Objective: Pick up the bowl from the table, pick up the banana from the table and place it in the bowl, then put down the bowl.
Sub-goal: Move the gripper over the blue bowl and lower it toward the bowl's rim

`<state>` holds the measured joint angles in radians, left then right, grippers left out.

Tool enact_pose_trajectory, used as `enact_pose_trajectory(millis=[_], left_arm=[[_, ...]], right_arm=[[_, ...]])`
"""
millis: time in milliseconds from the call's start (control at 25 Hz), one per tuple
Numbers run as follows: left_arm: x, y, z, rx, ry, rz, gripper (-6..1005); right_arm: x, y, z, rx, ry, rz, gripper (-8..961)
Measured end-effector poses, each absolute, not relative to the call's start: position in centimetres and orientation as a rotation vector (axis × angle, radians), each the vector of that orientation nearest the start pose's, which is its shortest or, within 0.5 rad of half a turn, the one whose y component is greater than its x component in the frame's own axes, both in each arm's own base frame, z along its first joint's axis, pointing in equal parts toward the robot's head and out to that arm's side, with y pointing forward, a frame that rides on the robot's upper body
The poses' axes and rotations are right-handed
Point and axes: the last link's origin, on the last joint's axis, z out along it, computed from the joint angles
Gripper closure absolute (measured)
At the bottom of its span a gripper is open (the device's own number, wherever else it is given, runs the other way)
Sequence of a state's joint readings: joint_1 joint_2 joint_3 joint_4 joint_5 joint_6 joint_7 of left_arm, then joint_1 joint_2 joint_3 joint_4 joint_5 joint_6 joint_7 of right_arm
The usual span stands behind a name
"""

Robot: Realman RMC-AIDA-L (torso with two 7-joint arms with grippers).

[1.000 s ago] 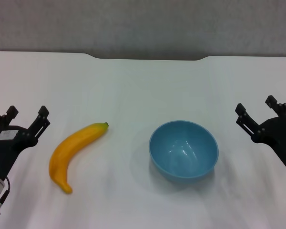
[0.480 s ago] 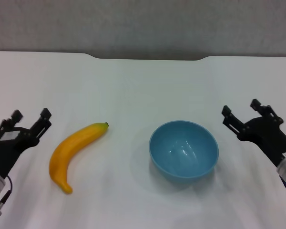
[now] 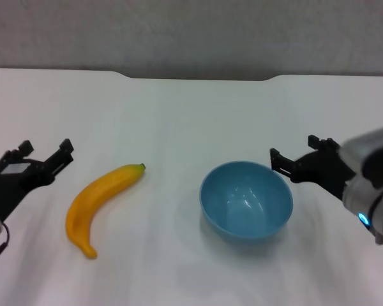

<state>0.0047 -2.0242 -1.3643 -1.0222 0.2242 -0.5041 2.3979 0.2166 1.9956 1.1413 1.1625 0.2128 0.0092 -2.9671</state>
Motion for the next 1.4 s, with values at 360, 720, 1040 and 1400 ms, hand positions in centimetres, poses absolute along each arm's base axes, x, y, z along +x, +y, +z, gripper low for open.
enact_pose_trajectory(millis=[360,720,1040,1400], left_arm=[[-30.0,31.1,0.2,-1.753,-0.856,-0.727,122],[-30.4,31.5,-0.2,-1.758,-0.871,-0.719,125],[-30.4,31.6,0.0,-1.751,-0.868,-0.725,128],[-30.5,31.6,0.1,-1.748,-0.868,-0.726,131]], right_arm=[[20.3,36.2,-3.9,-2.056,0.837,0.086,87],[22.4,36.6,-4.1,-2.000,0.963,0.024,90],[24.0,37.5,-6.8,-2.014,0.996,-0.025,93],[23.5,37.4,-7.6,-2.045,0.970,-0.008,96]])
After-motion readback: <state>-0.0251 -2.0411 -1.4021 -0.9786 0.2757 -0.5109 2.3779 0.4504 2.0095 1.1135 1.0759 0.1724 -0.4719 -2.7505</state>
